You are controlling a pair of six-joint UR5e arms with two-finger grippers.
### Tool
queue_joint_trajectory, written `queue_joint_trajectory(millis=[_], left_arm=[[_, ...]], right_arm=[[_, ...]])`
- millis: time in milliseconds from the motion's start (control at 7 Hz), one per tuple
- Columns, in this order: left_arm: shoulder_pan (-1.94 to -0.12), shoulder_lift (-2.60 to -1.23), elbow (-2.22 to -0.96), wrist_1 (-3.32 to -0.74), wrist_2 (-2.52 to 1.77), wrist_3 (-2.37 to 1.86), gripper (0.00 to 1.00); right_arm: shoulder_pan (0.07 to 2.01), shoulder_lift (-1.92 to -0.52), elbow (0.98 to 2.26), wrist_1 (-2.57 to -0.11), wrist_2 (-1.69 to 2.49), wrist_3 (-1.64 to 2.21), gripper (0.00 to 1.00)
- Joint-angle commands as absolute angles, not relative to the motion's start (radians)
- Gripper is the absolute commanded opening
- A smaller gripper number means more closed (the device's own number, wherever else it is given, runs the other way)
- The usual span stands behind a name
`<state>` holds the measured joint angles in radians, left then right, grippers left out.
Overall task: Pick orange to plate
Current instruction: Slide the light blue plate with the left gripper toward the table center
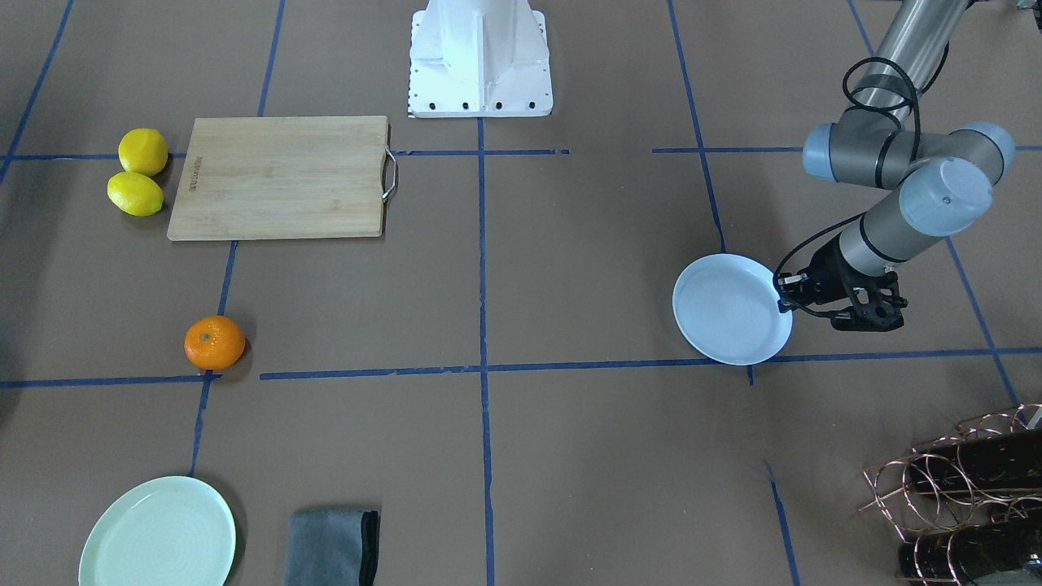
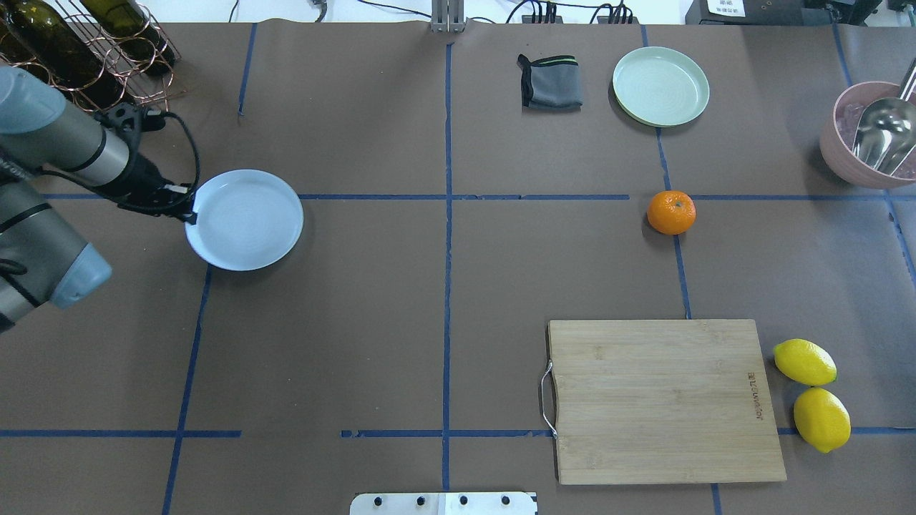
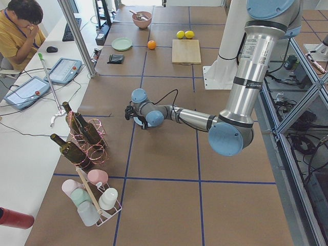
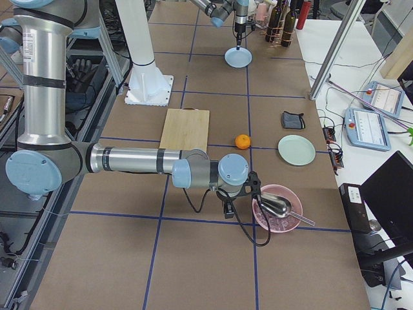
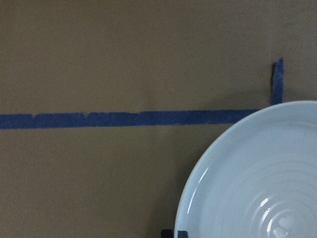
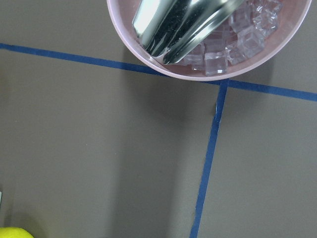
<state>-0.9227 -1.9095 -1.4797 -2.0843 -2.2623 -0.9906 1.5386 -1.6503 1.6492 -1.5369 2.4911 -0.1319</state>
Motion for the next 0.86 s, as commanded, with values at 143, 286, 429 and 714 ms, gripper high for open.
queue_joint_trajectory(millis=[143,286,429,714], left_arm=[[-0.775,-2.138,-1.482,-2.091,-2.269,-1.3,0.0],[-0.706,-2.195,-1.448,-2.092,-2.223,-1.337,0.0],[-0.649,-2.227,-1.41,-2.127,-2.13,-1.344,0.0],[-0.623,-2.25,-1.336,-2.213,-2.115,-1.377,0.0]], right_arm=[[1.539,-1.649,1.649,-1.522,2.545,-0.132,1.0],[1.534,-1.649,1.649,-1.507,2.549,-0.13,1.0],[1.514,-1.651,1.651,-1.499,2.549,-0.129,1.0],[1.503,-1.649,1.654,-1.49,2.546,-0.127,1.0]])
